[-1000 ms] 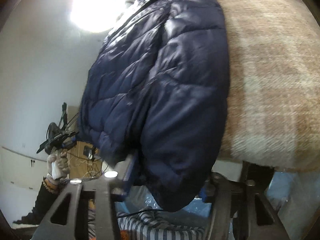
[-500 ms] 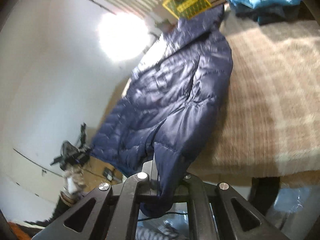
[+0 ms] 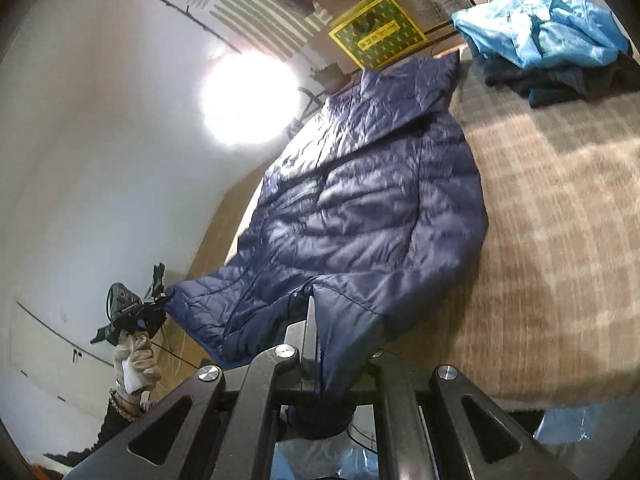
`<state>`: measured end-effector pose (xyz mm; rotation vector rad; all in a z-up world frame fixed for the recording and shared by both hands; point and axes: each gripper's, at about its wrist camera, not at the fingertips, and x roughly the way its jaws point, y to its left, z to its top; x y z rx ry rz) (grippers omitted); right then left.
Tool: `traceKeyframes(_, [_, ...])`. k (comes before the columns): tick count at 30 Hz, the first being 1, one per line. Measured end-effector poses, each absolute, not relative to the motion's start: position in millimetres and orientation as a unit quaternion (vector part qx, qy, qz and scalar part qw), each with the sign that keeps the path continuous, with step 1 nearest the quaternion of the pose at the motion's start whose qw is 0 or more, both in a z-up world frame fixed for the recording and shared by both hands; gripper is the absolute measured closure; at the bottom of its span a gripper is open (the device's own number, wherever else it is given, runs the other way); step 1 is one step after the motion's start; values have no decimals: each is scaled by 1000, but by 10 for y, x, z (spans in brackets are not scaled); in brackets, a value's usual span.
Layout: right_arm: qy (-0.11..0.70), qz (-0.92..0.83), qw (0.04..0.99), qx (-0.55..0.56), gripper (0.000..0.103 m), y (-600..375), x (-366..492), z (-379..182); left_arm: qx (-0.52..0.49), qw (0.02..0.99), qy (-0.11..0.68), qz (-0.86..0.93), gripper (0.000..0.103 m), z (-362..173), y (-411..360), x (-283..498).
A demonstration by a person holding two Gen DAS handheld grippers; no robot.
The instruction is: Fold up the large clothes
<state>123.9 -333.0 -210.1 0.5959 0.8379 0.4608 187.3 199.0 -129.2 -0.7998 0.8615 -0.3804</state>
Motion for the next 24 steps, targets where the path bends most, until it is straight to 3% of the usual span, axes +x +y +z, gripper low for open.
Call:
traceKeyframes(13, [359,167,878,269,101,-3498,2056,-1483,-352,849,355,-171,99,-645,1899,2888])
traceKeyframes(24, [360,141,895,223,101,-3468,2937,-1279,-337,861,356,-134,99,-758,1854,3819])
